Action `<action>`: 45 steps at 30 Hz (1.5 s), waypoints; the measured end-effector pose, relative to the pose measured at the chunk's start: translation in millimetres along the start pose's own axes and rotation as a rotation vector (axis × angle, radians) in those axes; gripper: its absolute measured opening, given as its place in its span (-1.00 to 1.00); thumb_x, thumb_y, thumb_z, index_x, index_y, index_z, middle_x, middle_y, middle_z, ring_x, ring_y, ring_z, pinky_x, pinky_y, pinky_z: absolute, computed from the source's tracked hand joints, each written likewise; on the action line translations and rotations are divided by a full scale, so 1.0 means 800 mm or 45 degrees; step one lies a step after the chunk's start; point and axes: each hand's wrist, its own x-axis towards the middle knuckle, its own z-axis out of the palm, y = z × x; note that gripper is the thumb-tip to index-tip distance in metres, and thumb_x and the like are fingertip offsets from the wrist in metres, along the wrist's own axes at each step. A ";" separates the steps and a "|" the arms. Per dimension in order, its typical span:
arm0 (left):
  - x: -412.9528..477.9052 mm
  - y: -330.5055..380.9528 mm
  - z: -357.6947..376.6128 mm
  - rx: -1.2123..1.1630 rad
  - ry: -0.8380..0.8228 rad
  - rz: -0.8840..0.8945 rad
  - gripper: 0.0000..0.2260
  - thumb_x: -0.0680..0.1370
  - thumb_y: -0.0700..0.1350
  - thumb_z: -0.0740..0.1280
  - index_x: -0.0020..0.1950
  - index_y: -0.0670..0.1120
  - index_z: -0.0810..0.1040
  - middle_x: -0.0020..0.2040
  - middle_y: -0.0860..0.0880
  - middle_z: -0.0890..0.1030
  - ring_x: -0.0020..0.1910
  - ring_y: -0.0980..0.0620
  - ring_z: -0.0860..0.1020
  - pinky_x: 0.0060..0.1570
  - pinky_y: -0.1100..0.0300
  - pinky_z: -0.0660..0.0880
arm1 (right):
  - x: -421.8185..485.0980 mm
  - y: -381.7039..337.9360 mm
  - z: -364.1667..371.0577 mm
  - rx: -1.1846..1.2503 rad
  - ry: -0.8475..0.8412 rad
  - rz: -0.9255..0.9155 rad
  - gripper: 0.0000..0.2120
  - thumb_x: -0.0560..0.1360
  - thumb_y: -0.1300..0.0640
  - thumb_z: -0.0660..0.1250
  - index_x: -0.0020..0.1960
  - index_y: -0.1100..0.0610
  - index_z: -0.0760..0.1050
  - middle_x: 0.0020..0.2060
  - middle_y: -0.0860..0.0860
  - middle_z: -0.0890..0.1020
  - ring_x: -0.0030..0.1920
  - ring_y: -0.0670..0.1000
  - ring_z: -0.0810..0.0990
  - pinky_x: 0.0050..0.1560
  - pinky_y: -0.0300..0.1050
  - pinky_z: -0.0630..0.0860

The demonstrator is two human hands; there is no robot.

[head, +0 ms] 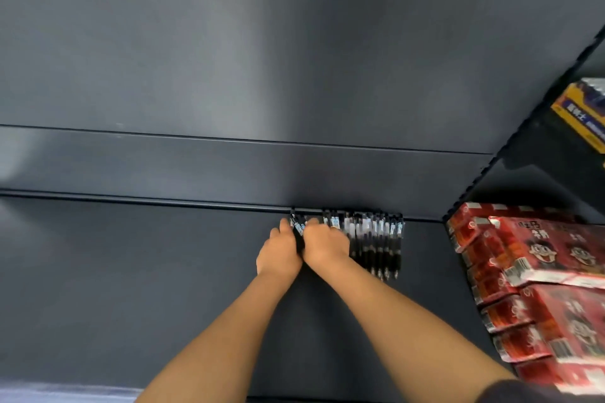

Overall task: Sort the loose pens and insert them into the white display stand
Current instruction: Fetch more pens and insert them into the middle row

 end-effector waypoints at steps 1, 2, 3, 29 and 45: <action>0.000 0.000 -0.001 -0.024 0.002 -0.020 -0.58 0.53 -0.17 0.23 0.36 -0.17 0.21 0.19 -0.20 0.45 0.13 -0.22 0.50 0.00 -0.01 0.44 | 0.000 0.002 -0.001 0.026 -0.007 0.005 -0.72 0.52 0.18 0.25 0.20 0.21 0.36 0.10 0.13 0.61 0.14 0.18 0.56 -0.12 -0.07 0.39; 0.001 0.001 -0.002 -0.040 0.007 -0.029 -0.63 0.53 -0.16 0.23 0.30 -0.19 0.26 0.18 -0.20 0.47 0.13 -0.22 0.50 -0.02 0.00 0.44 | -0.001 0.005 -0.003 0.058 -0.010 0.006 -0.73 0.53 0.16 0.24 0.20 0.21 0.35 0.10 0.14 0.60 0.14 0.20 0.56 -0.13 -0.07 0.38; 0.001 0.001 -0.004 -0.063 0.010 -0.039 -0.67 0.53 -0.16 0.23 0.26 -0.20 0.29 0.18 -0.21 0.48 0.13 -0.22 0.50 -0.02 0.01 0.43 | -0.002 0.008 -0.005 0.097 -0.010 -0.001 -0.73 0.54 0.15 0.22 0.20 0.21 0.35 0.10 0.15 0.60 0.12 0.21 0.56 -0.14 -0.07 0.38; -0.159 -0.333 -0.316 -2.182 0.257 -0.276 -0.66 0.59 0.17 0.14 0.11 -0.02 0.56 -0.12 -0.03 0.69 -0.15 -0.01 0.64 -0.34 0.13 0.56 | -0.127 -0.480 -0.052 0.916 -0.055 -0.738 -0.73 0.62 -0.10 0.02 -0.03 0.06 0.37 -0.05 0.05 0.55 0.01 0.12 0.52 0.04 0.08 0.49; -0.230 -0.603 -0.449 -1.850 0.790 0.006 -0.93 0.55 -0.29 0.26 -0.11 -0.19 0.53 -0.36 -0.10 0.54 -0.42 0.01 0.54 -0.46 0.19 0.44 | -0.199 -0.783 -0.018 1.497 -0.651 -0.975 -0.79 0.64 0.13 0.04 0.17 0.10 0.41 0.03 0.18 0.55 -0.02 -0.01 0.52 0.05 -0.09 0.45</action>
